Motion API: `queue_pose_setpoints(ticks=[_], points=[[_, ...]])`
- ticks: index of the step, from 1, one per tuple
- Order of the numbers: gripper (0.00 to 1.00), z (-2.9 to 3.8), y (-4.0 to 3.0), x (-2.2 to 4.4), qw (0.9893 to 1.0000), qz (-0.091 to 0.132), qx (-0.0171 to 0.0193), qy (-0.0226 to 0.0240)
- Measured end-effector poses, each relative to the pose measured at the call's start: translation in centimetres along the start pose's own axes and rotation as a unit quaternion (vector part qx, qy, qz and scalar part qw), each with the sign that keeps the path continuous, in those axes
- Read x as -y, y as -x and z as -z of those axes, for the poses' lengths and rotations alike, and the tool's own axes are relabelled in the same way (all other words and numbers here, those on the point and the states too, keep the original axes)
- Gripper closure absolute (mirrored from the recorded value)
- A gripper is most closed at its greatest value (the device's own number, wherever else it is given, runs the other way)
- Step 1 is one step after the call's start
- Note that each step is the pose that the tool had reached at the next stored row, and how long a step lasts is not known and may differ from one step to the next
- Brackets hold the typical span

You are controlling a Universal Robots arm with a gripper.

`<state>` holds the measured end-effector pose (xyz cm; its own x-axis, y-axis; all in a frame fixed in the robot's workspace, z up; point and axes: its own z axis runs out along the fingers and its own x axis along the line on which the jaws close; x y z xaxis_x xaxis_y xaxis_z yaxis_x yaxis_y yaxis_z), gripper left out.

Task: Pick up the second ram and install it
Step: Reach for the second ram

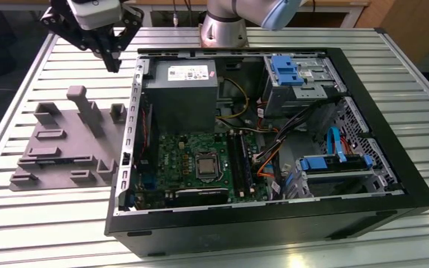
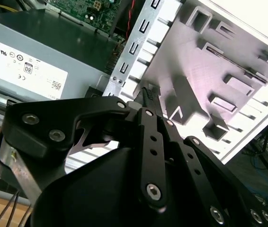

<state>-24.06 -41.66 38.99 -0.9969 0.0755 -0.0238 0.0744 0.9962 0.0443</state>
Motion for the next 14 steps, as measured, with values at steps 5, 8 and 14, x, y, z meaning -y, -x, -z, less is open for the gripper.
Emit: queue_pose_setpoints(ticks=[5, 8, 14], points=[[0.89, 0.03, -1.33, 0.11, 1.0, 0.002, -0.0001, 0.0], [0.89, 0.01, -2.04, 0.26, 1.0, 0.004, -0.0002, 0.0001], [0.89, -0.05, -2.81, 0.67, 1.0, 0.007, -0.0006, 0.0002]])
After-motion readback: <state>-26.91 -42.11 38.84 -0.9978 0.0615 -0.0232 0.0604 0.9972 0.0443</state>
